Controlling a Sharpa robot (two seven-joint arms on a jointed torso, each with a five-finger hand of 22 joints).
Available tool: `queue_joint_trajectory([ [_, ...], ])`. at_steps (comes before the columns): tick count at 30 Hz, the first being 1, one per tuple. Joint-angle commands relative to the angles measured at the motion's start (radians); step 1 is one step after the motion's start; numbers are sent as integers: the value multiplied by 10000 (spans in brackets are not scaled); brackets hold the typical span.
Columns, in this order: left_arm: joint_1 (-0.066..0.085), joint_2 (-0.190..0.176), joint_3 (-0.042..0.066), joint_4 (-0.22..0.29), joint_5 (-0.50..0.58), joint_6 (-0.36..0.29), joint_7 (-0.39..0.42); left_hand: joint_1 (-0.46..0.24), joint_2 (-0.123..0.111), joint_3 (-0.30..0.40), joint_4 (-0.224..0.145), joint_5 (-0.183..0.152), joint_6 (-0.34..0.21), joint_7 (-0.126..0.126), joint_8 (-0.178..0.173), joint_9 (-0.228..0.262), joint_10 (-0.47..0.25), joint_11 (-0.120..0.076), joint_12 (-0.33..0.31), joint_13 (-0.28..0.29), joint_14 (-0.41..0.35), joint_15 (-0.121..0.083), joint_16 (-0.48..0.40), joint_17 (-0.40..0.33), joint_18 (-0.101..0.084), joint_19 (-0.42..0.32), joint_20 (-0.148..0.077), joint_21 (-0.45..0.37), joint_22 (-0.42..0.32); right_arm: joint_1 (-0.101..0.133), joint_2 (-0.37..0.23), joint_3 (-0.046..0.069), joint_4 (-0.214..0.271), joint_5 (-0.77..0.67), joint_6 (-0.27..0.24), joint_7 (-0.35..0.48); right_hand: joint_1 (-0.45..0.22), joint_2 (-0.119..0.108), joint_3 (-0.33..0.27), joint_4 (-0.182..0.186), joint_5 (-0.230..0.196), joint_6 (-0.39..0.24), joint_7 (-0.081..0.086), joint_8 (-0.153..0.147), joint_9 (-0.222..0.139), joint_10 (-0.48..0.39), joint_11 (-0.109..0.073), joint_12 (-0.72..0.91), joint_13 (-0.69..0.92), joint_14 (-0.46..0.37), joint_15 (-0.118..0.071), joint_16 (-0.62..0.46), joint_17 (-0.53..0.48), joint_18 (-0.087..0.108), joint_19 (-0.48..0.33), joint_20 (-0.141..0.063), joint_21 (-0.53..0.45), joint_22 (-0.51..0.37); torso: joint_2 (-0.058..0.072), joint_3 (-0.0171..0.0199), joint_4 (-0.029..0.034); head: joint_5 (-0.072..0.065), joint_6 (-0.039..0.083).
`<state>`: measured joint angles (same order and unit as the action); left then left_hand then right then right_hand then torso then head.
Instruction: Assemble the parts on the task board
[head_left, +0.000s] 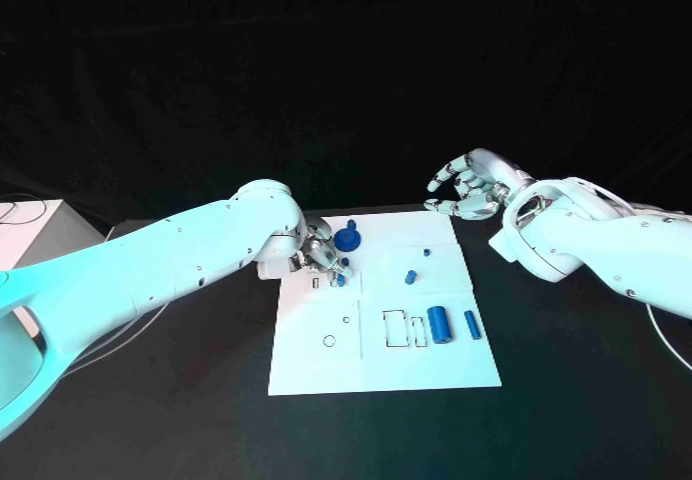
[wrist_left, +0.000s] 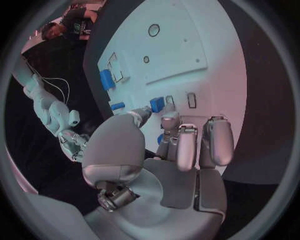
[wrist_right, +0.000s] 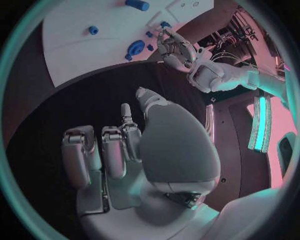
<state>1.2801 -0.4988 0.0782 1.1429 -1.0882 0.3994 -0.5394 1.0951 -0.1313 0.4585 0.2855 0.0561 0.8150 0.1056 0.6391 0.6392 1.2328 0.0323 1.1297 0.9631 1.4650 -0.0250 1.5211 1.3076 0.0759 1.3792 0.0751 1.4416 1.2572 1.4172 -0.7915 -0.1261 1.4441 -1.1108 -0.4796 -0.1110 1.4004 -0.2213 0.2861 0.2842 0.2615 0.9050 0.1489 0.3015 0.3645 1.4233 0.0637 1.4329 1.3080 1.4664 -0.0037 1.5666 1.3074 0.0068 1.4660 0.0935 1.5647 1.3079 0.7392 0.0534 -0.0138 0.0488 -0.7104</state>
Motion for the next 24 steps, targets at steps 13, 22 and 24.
queue_joint_trajectory([
  [13, 18, 21, -31, 30, 27, 338, -6, 46, -58, 182, -54, 9, -114, -6, 16, 95, -96, -16, -63, -20, 696, -37, -30, 1818, -84, -70, 7, -33, -14, -9, 57, 3, -47, -179, 118, -45, -90, -4, 46, 42, 58, -96, 7, 7, 20, 27, 33, -26, 1073, 1044, -24, 42, 2634, -35, 991, 28, -61, 2531, 7, -1, 3, 46, -44],
  [22, 16, 11, -32, 65, 306, 374, 15, 663, -193, 1453, -595, 4, -147, -56, -46, 566, -172, -74, -127, -65, 679, -83, -56, 1796, -79, -93, -24, -46, -11, -24, 91, 3, -78, -181, 118, -65, -93, 0, 50, 41, 63, -96, 6, 9, 22, 28, 32, -26, 1073, 1044, -24, 42, 2634, -37, 994, 28, -55, 2536, 10, 4, 6, 57, -52],
  [24, 16, 6, -33, 73, 354, 384, 20, 702, -232, 1649, -699, 3, -144, -65, -61, 635, -178, -79, -141, -80, 681, -89, -54, 1802, -78, -102, -27, -53, -20, -27, 94, 3, -84, -181, 116, -71, -93, 0, 50, 41, 63, -96, 6, 9, 22, 28, 32, -26, 1073, 1044, -24, 42, 2634, -37, 994, 28, -55, 2536, 12, 4, 4, 58, -54],
])
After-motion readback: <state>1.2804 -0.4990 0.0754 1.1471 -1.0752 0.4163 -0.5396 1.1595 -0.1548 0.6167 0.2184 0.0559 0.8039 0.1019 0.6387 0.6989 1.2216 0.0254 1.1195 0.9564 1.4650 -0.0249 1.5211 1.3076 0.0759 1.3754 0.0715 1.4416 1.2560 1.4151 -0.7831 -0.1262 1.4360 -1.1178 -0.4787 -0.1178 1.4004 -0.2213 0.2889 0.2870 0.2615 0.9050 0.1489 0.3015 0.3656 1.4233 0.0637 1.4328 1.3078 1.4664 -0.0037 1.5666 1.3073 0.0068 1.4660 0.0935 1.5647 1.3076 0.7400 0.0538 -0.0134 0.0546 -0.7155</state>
